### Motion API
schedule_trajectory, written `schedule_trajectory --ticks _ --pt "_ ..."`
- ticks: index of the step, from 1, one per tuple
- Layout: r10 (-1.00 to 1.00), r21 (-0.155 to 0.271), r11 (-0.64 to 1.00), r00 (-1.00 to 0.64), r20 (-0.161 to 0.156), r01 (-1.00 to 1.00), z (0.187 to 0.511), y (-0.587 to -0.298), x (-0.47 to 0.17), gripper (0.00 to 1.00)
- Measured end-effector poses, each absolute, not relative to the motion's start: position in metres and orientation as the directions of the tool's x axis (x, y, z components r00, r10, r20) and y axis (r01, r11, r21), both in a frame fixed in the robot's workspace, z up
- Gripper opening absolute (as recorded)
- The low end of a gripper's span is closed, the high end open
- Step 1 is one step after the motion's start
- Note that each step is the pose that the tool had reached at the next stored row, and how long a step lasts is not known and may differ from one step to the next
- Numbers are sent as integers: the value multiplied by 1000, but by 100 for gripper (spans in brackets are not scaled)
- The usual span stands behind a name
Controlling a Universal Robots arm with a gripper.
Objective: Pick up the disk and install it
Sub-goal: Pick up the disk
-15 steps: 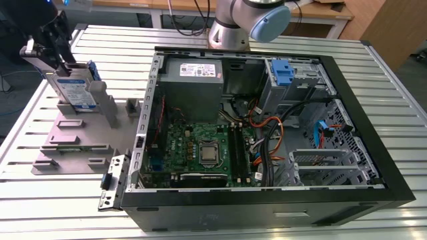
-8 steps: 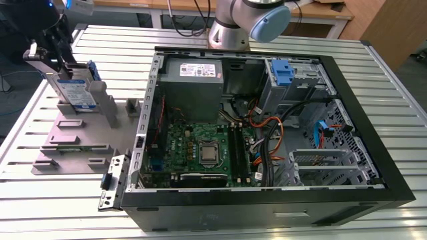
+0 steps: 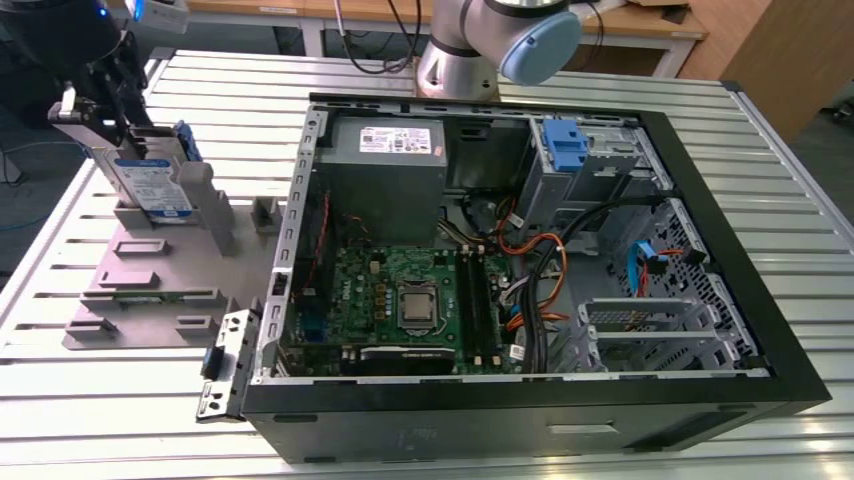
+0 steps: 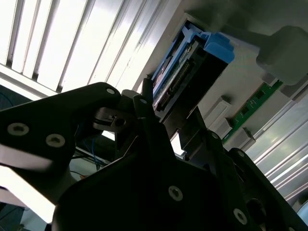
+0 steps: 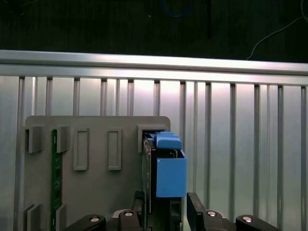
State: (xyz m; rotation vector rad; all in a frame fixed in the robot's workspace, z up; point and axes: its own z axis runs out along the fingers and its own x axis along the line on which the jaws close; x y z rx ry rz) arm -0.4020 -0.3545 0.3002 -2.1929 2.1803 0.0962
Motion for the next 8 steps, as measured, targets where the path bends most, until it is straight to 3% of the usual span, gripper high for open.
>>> schedule_trajectory --ticks 8 --pt "-997 10 -6 5 -78 -1000 302 -355 -402 47"
